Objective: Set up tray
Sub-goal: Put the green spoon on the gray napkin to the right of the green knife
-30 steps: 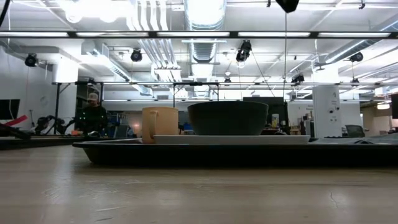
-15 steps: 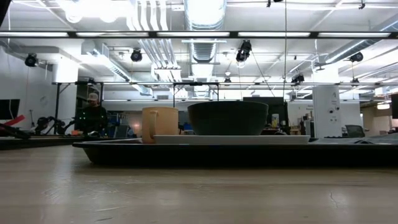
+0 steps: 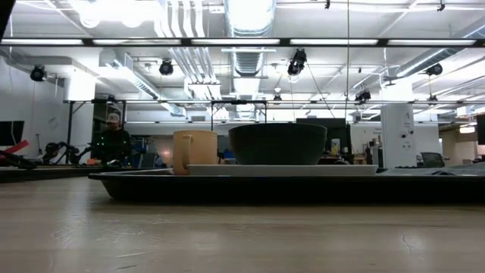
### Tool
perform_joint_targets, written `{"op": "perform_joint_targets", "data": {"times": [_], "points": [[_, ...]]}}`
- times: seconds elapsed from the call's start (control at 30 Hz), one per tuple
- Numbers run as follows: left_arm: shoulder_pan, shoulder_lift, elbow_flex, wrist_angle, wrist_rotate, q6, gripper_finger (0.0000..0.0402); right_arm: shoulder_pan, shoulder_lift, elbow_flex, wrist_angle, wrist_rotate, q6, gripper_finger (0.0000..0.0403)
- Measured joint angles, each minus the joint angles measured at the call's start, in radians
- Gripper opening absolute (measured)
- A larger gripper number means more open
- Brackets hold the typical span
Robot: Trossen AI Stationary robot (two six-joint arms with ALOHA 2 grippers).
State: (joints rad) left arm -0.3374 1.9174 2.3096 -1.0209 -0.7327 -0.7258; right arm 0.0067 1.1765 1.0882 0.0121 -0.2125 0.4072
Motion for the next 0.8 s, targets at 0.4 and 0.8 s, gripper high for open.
{"op": "perform_joint_targets", "data": {"times": [0.4,0.8], "points": [[0.023,-0.003,0.000,0.053,0.040,0.171,0.0028,0.000,0.012,0.000,0.058,-0.050,0.000,0.0139],[0.035,-0.006,0.000,0.053,0.041,0.164,0.0028,0.000,0.010,0.001,0.059,-0.058,-0.010,0.0038]]}}
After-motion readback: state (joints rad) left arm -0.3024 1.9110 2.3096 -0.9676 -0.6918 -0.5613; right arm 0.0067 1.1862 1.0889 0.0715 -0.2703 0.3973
